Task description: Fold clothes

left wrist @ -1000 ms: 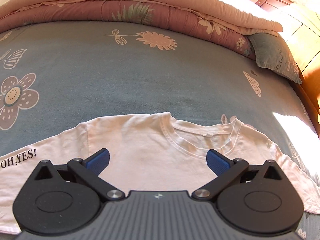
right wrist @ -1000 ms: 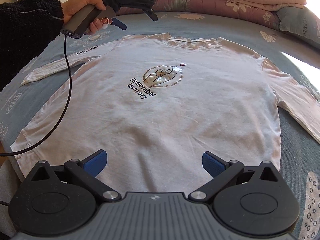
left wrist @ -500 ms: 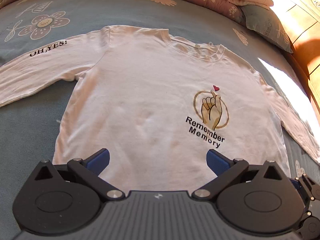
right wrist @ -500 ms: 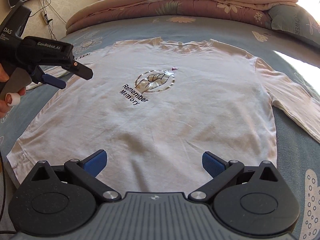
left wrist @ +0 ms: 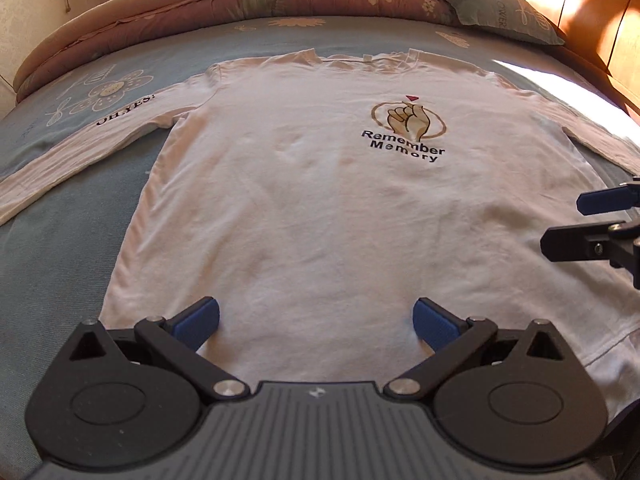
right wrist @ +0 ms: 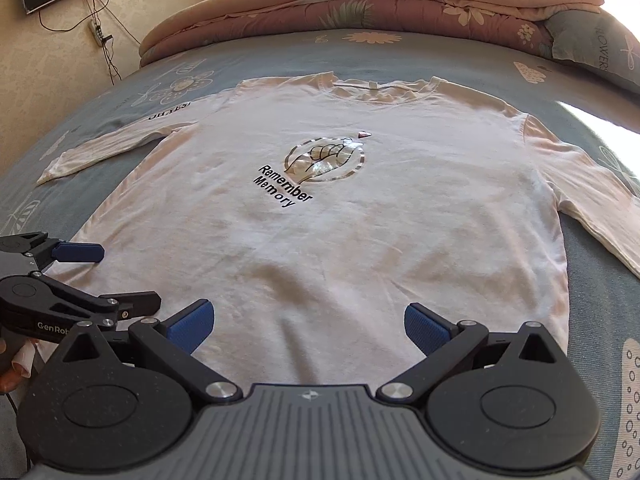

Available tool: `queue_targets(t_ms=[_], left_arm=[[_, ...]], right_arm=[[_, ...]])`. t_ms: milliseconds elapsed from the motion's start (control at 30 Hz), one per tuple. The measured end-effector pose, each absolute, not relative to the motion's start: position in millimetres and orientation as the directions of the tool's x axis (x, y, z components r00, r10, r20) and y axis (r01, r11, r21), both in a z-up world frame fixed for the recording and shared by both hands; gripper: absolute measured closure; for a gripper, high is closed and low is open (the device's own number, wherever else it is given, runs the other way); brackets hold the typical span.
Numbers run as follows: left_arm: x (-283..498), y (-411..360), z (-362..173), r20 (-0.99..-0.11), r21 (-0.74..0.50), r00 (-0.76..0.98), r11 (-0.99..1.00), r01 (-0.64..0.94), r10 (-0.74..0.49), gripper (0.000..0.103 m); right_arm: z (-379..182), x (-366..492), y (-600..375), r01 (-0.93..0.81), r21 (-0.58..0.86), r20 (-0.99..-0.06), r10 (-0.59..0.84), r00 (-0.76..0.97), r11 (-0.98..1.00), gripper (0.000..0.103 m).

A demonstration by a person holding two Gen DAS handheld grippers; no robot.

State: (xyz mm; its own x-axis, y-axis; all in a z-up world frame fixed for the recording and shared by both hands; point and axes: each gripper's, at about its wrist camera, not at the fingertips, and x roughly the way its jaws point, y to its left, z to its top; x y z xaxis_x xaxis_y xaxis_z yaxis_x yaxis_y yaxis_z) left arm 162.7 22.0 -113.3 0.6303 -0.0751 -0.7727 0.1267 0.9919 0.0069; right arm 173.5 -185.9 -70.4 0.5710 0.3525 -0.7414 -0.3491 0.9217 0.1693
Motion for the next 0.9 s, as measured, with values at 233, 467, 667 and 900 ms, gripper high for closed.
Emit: queue_targets(t_ms=[233, 467, 667, 900], left_arm=[[131.9, 20.4, -111.5, -0.786, 0.027, 0.615, 0.992, 0.122, -0.054, 0.001], [123.1, 7.2, -107.6, -0.754, 0.044, 0.655, 0.990, 0.131, -0.053, 0.001], [123.0, 10.3, -117.7, -0.760, -0.011, 0.645, 0.995, 0.100, -0.073, 0.001], [121.2, 8.8, -117.2, -0.766, -0.002, 0.640, 0.995, 0.095, -0.063, 0.001]], right_arm=[[-77.5, 174.9, -181.3, -0.348, 0.152, -0.762, 0.334, 0.556, 0.925, 0.000], [-88.4, 176.2, -173.5, -0.352, 0.101, -0.781, 0.293, 0.551, 0.931, 0.000], [-96.2, 172.6, -165.4, -0.361, 0.024, -0.773, 0.246, 0.584, 0.932, 0.000], [-98.7, 167.4, -167.2, -0.354, 0.019, -0.753, 0.247, 0.610, 0.935, 0.000]])
